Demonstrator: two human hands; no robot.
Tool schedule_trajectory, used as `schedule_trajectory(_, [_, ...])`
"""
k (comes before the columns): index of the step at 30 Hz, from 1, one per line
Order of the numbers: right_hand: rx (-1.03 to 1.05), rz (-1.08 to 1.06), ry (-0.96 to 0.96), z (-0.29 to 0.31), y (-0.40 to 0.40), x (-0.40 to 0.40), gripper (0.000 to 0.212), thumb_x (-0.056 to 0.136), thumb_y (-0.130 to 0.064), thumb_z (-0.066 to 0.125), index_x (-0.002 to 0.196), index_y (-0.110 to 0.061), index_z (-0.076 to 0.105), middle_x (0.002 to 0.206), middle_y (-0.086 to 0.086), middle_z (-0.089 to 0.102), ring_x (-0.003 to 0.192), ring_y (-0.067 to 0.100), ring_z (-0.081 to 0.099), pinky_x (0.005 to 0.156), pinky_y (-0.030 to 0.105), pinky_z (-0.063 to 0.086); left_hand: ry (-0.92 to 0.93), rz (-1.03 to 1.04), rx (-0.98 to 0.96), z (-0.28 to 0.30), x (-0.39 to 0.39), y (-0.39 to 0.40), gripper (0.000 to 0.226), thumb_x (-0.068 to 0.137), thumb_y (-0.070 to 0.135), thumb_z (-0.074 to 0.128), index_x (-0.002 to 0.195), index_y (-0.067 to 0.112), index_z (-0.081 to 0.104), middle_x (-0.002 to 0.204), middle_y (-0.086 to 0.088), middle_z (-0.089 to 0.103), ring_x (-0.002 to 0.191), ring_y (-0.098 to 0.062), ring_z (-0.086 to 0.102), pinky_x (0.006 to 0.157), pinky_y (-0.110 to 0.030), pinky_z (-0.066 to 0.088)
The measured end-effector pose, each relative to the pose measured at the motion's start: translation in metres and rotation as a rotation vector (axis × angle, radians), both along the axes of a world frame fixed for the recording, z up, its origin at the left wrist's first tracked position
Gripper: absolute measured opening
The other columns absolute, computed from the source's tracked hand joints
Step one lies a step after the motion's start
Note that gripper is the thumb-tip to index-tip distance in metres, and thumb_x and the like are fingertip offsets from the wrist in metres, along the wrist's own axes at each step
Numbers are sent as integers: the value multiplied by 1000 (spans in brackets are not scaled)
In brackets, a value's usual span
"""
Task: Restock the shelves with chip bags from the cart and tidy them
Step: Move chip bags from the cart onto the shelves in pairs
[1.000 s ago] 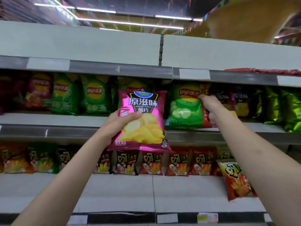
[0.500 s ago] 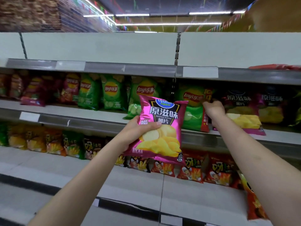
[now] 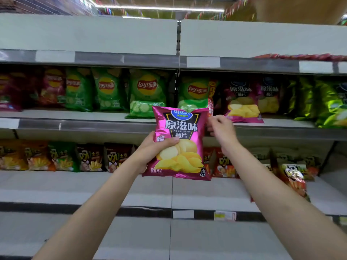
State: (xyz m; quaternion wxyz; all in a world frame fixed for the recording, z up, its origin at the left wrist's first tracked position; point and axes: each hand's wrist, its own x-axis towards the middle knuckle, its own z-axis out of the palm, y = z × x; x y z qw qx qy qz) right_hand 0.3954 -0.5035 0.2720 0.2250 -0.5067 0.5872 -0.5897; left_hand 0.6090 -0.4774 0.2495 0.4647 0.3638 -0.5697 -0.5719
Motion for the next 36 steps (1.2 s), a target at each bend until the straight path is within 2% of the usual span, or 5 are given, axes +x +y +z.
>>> schedule_trajectory(2, [40,107,-58,-13,19,7,25,97,-36,51,83,-20,64,95,9,70,90,27,66,90,46,49,0,-15,16,-8,2,9,68,62,28,84,122,13,56,107,-6,73,92,-24,72,77,-35,58])
schedule_trajectory(7, [226,347,-134,-39,75,20,70,75,-71,60,125,-23,51,121,0,66,108,20,64,96,46,49,20,-42,74,-31,-1,29,85,56,31,89,128,12,50,110,-7,72,94,-23,71,76,-35,57])
schedule_trajectory(15, [362,416,-154,-57,121,8,118,51,-53,84,147,-19,26,133,5,56,110,19,63,97,38,52,137,-66,137,-51,-27,59,84,56,34,84,129,15,47,113,-7,69,95,-21,71,74,-32,57])
schedule_trajectory(19, [315,321,-107,-51,127,-1,104,58,-54,83,142,-17,34,128,4,59,106,18,64,92,37,54,135,-134,149,-46,-38,60,98,51,44,92,133,15,48,113,-7,70,99,-23,70,83,-37,57])
schedule_trajectory(36, [182,108,-42,-29,184,-182,66,75,-40,78,129,-21,45,121,-2,62,104,14,65,93,39,53,93,-371,75,-20,-230,92,55,70,30,75,121,13,62,111,-8,72,103,-25,68,93,-40,53])
